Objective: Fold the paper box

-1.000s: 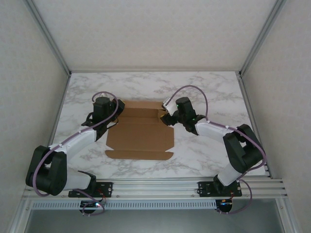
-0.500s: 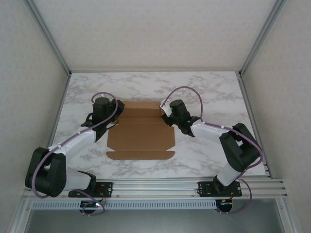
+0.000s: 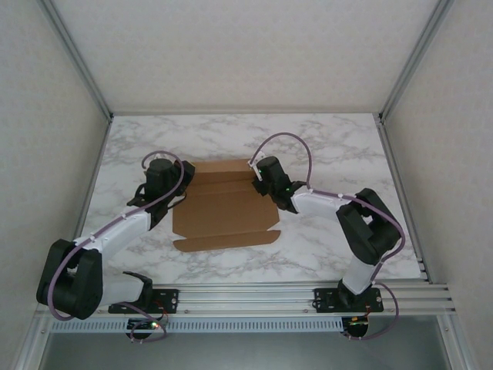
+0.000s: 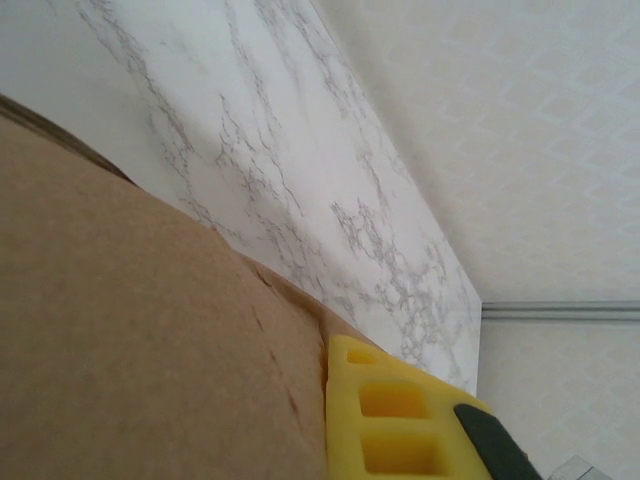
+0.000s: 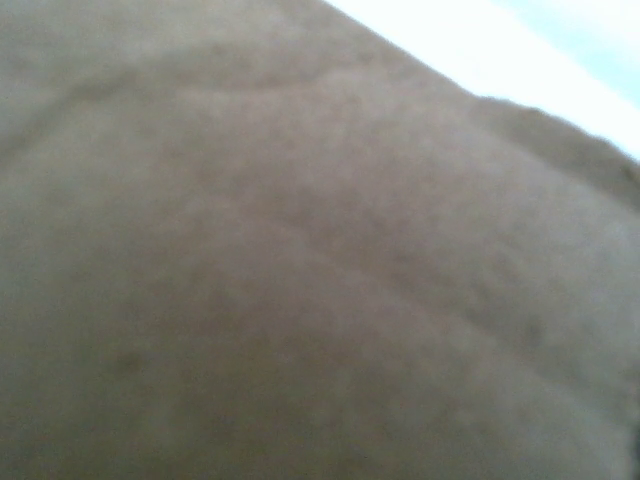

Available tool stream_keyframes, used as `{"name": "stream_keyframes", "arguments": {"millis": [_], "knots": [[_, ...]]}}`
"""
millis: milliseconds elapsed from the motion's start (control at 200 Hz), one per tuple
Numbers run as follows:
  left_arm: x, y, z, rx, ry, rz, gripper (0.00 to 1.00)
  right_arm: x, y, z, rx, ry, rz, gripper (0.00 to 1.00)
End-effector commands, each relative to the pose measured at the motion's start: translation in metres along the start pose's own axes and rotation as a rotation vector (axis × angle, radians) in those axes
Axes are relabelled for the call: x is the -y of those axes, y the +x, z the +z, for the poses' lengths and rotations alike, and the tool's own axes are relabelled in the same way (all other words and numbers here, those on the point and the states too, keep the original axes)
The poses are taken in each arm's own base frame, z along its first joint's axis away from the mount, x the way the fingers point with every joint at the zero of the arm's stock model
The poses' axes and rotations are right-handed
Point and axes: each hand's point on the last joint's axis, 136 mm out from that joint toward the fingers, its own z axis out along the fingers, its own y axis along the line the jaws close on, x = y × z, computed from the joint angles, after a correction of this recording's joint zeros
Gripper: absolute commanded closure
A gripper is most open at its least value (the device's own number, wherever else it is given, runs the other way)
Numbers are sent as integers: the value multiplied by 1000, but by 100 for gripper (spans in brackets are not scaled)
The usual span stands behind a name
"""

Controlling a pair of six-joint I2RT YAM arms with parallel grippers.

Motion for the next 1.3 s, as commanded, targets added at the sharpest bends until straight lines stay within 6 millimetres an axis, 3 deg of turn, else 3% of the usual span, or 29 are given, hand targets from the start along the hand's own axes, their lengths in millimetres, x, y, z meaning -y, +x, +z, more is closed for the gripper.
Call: {"name": "stream_keyframes", "arguments": {"millis": [0, 225, 406, 426, 471, 591, 841, 1046, 1086, 1227, 1292], "knots": [[-18, 10, -1, -30, -61, 1, 100, 25, 8, 5, -68, 159, 22, 77], [-16, 6, 0, -16, -83, -30, 100, 38, 4, 7, -111, 286, 142, 85], [-18, 9, 5, -28, -98, -46, 100, 36, 11, 15, -179, 331, 172, 87], [-19, 10, 5, -30, -102, -54, 100, 25, 8, 13, -171, 320, 159, 87], [-19, 12, 6, -36, -99, -62, 100, 24, 9, 13, -175, 337, 165, 88], [-16, 13, 6, -38, -91, -64, 100, 31, 18, 12, -231, 418, 211, 100], [-19, 16, 8, -46, -98, -65, 100, 30, 23, 14, -238, 439, 303, 100], [-25, 18, 11, -49, -116, -62, 100, 25, 19, 19, -216, 397, 299, 64], [-25, 18, 10, -48, -117, -60, 100, 24, 17, 18, -195, 376, 301, 60], [-25, 16, 11, -43, -121, -51, 100, 18, 9, 14, -132, 249, 293, 58], [-25, 16, 11, -43, -123, -47, 100, 6, 2, 8, -77, 134, 262, 49]]}}
